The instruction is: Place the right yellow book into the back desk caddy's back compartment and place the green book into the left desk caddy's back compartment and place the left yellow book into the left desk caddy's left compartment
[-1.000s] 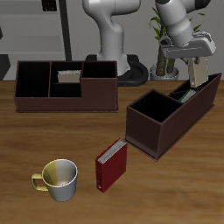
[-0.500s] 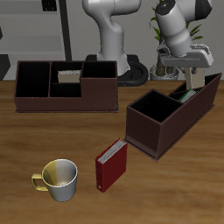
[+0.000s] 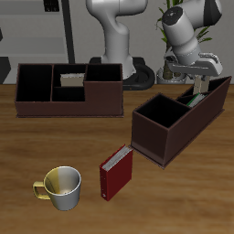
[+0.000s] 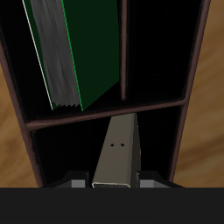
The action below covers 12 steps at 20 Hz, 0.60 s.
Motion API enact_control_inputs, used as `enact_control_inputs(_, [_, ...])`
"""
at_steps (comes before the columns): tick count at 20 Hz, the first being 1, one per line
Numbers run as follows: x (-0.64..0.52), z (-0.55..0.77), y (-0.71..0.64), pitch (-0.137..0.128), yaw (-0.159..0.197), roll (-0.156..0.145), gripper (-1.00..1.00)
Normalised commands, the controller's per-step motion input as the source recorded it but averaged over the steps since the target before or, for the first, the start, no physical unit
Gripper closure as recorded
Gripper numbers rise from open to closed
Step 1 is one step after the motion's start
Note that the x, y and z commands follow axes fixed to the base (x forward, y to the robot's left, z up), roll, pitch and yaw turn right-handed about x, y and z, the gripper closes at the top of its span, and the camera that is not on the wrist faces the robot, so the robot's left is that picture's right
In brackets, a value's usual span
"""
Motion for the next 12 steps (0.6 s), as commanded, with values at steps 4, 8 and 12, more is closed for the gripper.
enact_control_inputs(4, [-0.17,0.10,0.00,-0.036,0.028,0.044,-1.00])
enact_control_inputs(8, [-0.15,0.11,-0.06,-0.033,0.014,0.020,-1.00])
enact_control_inputs(12, [-0.21,0.19,-0.19,-0.050,0.001,0.006,-1.00])
